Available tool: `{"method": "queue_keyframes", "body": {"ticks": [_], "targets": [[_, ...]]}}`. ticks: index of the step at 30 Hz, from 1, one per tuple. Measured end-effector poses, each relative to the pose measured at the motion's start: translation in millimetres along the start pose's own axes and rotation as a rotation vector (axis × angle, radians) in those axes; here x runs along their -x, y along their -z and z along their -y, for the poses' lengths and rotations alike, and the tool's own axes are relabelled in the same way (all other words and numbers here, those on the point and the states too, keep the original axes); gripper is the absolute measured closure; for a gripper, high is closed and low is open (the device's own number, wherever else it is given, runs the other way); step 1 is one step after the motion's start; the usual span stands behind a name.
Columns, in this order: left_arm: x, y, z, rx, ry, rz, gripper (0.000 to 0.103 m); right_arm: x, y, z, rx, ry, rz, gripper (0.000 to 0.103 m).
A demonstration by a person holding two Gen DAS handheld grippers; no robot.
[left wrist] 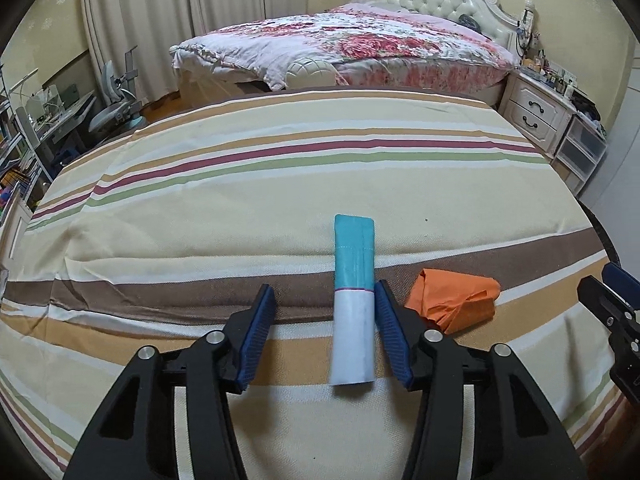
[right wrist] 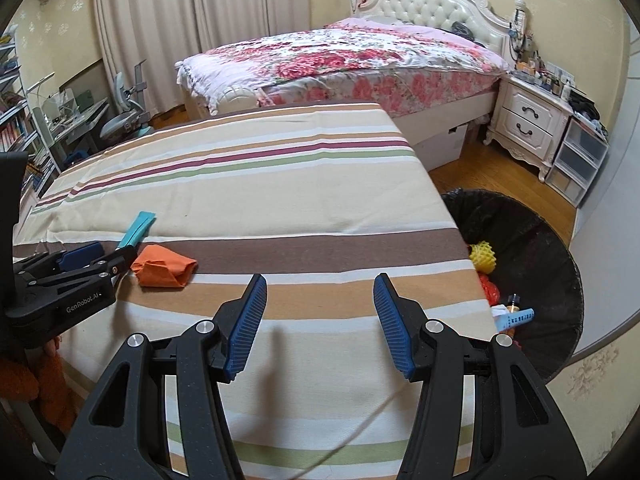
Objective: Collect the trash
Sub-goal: 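Grasp the teal-capped white tube with the left tool while the right tool grasps the orange bag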
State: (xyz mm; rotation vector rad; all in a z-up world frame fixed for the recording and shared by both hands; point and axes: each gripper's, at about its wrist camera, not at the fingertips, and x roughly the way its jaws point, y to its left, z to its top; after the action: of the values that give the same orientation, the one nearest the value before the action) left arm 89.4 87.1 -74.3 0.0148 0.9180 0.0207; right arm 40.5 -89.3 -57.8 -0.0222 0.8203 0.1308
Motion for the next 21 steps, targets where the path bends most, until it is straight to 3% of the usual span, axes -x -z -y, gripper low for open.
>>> {"method": "queue_keyframes", "body": {"ticks": [6, 11, 13, 21], "targets": [[2.8, 1.5, -1.2, -0.018, 0.021, 0.012, 0.083, -3.5, 1.0, -24.0, 0.049, -0.033, -0.011, 0.049], [6.6, 3.7, -13.2, 0.016, 0.061, 0.006, 0.084, -1.2, 0.7, -43.4, 0.094, -0.062, -0.01, 0.048], [8.9, 5.1, -18.1, 0.024, 0.057, 0.007, 0.084, -0.3, -0.9, -48.9, 0.104, -0.073, -0.006, 0.04], [22.7, 9.6, -35.1, 0.041, 0.017, 0.043, 0.084, -8.6, -5.2, -76.3, 0.157, -0.126, -0.028, 0.038]]}}
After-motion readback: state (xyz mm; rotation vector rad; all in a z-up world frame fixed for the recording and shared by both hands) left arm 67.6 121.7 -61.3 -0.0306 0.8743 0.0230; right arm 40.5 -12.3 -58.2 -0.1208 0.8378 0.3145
